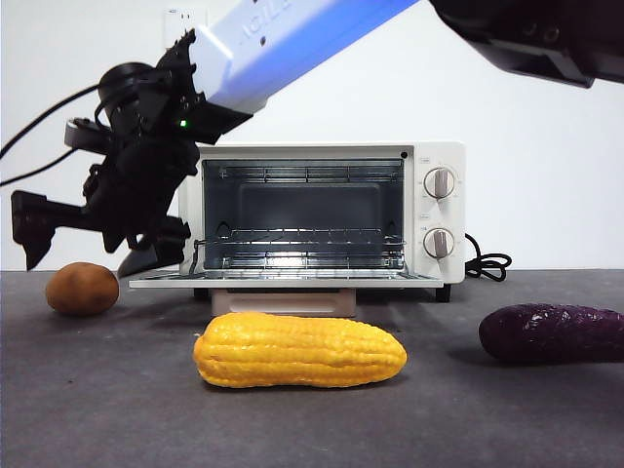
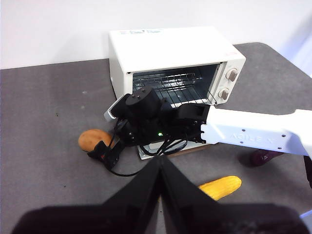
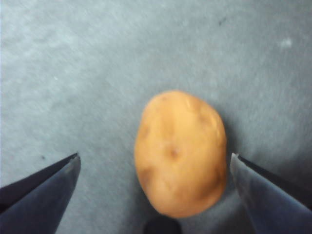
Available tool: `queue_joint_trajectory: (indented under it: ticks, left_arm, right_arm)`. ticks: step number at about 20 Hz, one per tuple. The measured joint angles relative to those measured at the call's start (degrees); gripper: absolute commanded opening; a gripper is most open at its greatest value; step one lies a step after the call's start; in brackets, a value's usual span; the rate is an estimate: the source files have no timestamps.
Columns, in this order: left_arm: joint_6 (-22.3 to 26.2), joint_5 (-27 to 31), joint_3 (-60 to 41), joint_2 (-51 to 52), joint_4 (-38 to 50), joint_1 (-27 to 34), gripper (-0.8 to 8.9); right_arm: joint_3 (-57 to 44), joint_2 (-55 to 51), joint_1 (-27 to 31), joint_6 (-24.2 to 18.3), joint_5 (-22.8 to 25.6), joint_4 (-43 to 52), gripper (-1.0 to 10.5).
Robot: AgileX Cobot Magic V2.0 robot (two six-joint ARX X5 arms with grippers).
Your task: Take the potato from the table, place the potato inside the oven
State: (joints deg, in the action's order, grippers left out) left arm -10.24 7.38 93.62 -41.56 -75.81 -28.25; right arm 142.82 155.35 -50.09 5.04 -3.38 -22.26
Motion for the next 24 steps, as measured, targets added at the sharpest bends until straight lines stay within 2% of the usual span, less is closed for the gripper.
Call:
queue_joint_trajectory:
  ticks: [2,4,6,9,19,24]
  left_arm:
    - [0.4,0.0,0.0,-0.6,0.0,0.0,-0.06]
    - [0.7,0.0,0.0,-0.9,0.0,0.0,-0.06]
    - [0.8,0.0,0.0,-1.0,0.0,0.0,-0.06]
    - [0.8,0.0,0.0,-1.0,0.0,0.0,-0.06]
    - [0.8,0.0,0.0,-1.0,0.0,0.0,-0.06]
    - [2.3,0.0,0.0,-1.0,0.0,0.0,-0.06]
  right_arm:
    - [0.0,0.7,0.0,0.0,0.1,0.0,4.4]
    - [0.0,0.7,0.0,0.2,0.0,0.1,4.3]
    - [0.0,0.7,0.0,0.3,0.0,-0.1,3.1]
    - [0.0,0.7,0.0,0.3,-1.0,-0.3,2.5]
    - [3.7,0.7,-0.6,0.7,-1.0,-0.9,2.5]
    - [8.3,0.8,-0.6,0.7,-0.9,-9.4,2.4]
